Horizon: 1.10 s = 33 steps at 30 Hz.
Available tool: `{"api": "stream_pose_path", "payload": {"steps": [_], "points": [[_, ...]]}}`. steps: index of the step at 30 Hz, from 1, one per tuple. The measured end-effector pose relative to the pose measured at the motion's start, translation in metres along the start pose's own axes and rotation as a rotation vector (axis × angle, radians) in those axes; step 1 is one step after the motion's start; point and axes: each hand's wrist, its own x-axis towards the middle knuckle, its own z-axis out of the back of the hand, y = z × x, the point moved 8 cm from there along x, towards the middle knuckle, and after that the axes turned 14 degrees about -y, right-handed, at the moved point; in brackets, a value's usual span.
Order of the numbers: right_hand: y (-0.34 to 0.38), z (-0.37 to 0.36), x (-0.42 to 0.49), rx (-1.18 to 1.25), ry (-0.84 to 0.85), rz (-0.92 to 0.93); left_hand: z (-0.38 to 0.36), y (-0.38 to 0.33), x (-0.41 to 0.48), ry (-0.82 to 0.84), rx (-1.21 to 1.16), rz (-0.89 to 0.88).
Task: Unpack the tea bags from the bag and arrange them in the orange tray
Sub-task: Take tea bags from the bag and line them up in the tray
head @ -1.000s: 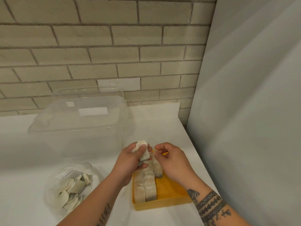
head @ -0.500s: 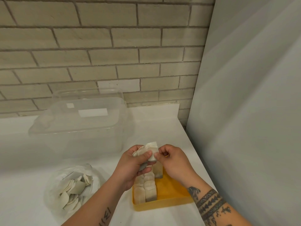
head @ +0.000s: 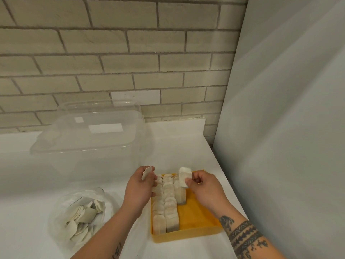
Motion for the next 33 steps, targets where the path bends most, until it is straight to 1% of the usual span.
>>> {"api": "stream_pose_path", "payload": {"steps": [4, 6, 8, 12, 16, 21, 23, 33], "points": [[-0.035, -0.021, -0.007, -0.082, 0.082, -0.125, 0.011, 0.016, 0.011, -0.085, 0.258, -0.109], [-0.047, -0.031, -0.009, -0.131, 0.125, -0.152, 0.01, 0.022, 0.01, -0.073, 0.372, -0.124], [-0.053, -0.039, -0.01, -0.158, 0.151, -0.162, 0.008, 0.03, 0.007, -0.047, 0.423, -0.103], [-0.058, -0.043, -0.005, -0.209, 0.142, -0.148, 0.005, 0.04, 0.005, -0.033, 0.412, -0.059], [-0.06, -0.043, -0.004, -0.298, 0.125, -0.122, 0.006, 0.042, 0.005, -0.04, 0.408, -0.064], [-0.058, -0.046, -0.007, -0.523, 0.165, -0.064, 0.007, 0.043, 0.005, -0.039, 0.405, -0.054], [-0.058, -0.049, -0.008, -0.572, 0.197, -0.044, 0.007, 0.043, 0.005, -0.042, 0.4, -0.056], [-0.051, -0.051, -0.01, -0.534, 0.207, -0.027, 0.007, 0.046, 0.005, -0.05, 0.39, -0.031]]}}
